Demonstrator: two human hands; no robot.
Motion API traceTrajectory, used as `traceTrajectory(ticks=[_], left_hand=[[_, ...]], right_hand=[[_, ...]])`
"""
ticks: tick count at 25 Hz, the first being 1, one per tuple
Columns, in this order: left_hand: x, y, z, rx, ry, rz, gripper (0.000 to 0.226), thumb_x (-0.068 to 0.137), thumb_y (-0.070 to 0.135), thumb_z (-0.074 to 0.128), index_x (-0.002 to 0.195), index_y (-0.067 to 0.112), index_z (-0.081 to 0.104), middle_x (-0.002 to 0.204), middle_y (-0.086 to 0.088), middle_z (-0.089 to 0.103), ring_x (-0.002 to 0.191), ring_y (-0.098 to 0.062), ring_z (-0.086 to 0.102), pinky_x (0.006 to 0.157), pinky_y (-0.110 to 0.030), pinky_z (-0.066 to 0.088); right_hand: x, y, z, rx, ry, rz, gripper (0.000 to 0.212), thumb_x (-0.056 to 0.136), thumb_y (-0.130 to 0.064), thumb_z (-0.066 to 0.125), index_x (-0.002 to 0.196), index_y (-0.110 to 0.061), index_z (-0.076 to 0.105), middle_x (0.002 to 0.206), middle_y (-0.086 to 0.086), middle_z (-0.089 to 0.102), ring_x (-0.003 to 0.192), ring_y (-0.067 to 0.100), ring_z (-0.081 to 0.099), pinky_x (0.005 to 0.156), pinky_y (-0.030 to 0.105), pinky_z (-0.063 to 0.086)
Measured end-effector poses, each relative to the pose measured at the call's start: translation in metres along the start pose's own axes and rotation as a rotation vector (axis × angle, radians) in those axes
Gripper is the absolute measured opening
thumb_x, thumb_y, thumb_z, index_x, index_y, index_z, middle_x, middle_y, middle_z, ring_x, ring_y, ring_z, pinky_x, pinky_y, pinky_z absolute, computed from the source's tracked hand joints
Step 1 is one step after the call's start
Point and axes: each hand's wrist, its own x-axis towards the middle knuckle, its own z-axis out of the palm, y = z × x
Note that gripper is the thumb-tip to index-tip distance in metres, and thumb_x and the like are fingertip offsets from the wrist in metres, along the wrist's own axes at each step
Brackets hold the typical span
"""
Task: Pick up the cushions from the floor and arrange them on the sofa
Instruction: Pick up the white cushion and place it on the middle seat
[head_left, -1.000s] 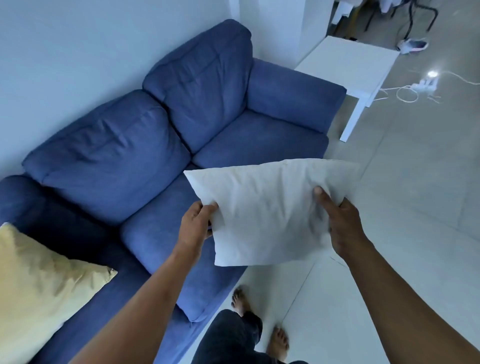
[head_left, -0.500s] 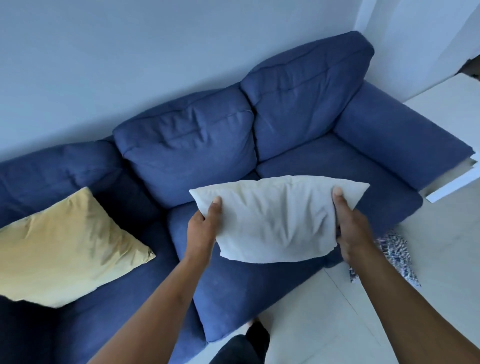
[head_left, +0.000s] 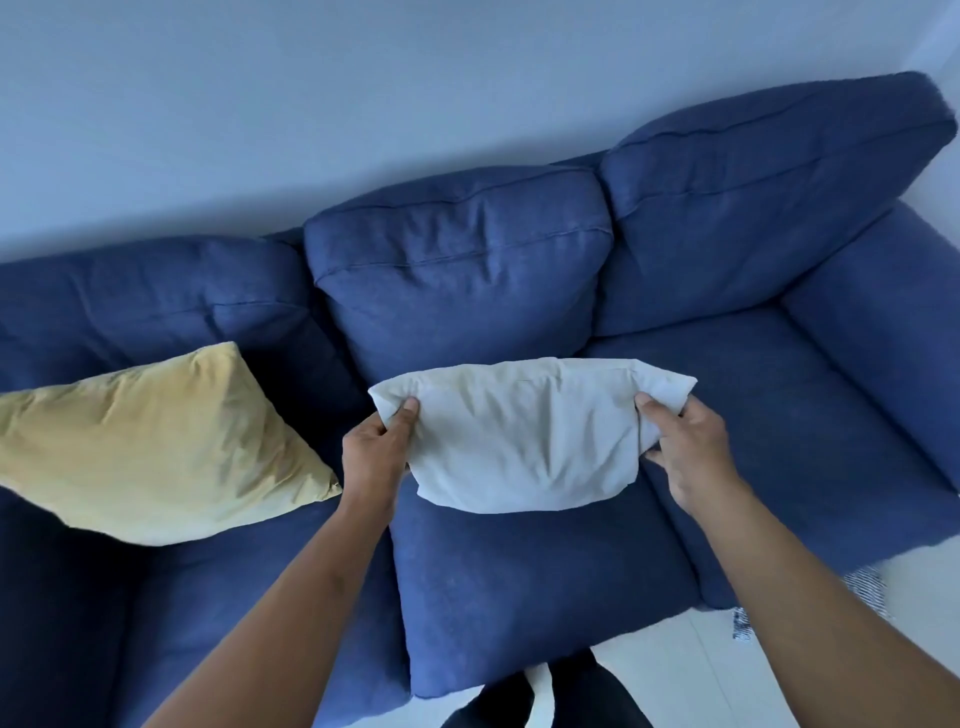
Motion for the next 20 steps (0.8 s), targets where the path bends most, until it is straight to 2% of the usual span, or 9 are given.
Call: traceTrajectory(ticks=[3,6,10,13,15,17,20], left_hand=[[0.025,-0.004,-0.005,-0.036,0.049,-0.018,0.048,0.102,0.031,0.073,0.105,-0.017,0.066,0.097,-0.015,0.069,0.093,-0.029,0.068,0.1,-0.065,0.06],[0.049,-0.008,0.0,-0.043,0.091,-0.063,0.031,0.105,0.026,0.07,0.098,-0.004,0.074,0.1,-0.015,0.071,0.096,-0.028,0.069,0.101,-0.059,0.062],[0.089,-0.015,0.015,-0.038,0.139,-0.087,0.04,0.104,0.028,0.069,0.107,-0.012,0.069,0.099,-0.013,0.069,0.095,-0.027,0.069,0.1,-0.059,0.063],[0.125,-0.023,0.022,-0.012,0.156,-0.117,0.04,0.102,0.032,0.071,0.101,-0.007,0.072,0.097,-0.012,0.071,0.094,-0.027,0.07,0.097,-0.058,0.065],[0.151,-0.024,0.031,-0.022,0.163,-0.141,0.033,0.103,0.033,0.07,0.093,0.003,0.074,0.097,-0.011,0.072,0.094,-0.026,0.072,0.091,-0.05,0.067],[0.176,-0.02,0.039,-0.034,0.182,-0.145,0.027,0.104,0.034,0.069,0.093,0.01,0.074,0.097,-0.009,0.072,0.091,-0.023,0.073,0.086,-0.045,0.069],[0.208,-0.012,0.045,-0.04,0.238,-0.116,0.035,0.102,0.036,0.069,0.103,0.002,0.074,0.097,-0.008,0.071,0.09,-0.021,0.072,0.082,-0.045,0.071]], right_hand=[[0.037,-0.009,0.016,-0.064,-0.025,-0.018,0.009,0.099,-0.017,0.07,0.097,-0.023,0.076,0.111,0.009,0.079,0.113,0.032,0.074,0.098,0.053,0.06],[0.076,-0.015,0.034,-0.135,-0.035,-0.034,0.011,0.1,-0.018,0.068,0.106,-0.013,0.076,0.098,-0.001,0.076,0.111,0.029,0.074,0.095,0.049,0.06],[0.128,-0.018,0.062,-0.158,-0.065,0.031,0.017,0.1,-0.016,0.068,0.113,-0.009,0.075,0.107,0.005,0.077,0.109,0.031,0.075,0.093,0.051,0.063],[0.163,-0.013,0.078,-0.195,-0.089,0.063,0.018,0.1,-0.015,0.067,0.115,-0.007,0.074,0.117,0.012,0.077,0.113,0.033,0.074,0.092,0.051,0.063],[0.188,-0.008,0.09,-0.221,-0.089,0.07,0.016,0.1,-0.015,0.067,0.112,-0.007,0.074,0.11,0.009,0.076,0.114,0.035,0.073,0.092,0.053,0.063],[0.211,-0.008,0.106,-0.249,-0.1,0.068,0.009,0.099,-0.017,0.067,0.103,-0.012,0.074,0.105,0.006,0.074,0.111,0.033,0.075,0.089,0.052,0.064],[0.239,-0.018,0.129,-0.249,-0.105,0.043,0.006,0.099,-0.019,0.068,0.095,-0.02,0.072,0.106,0.006,0.075,0.1,0.025,0.074,0.088,0.053,0.064]])
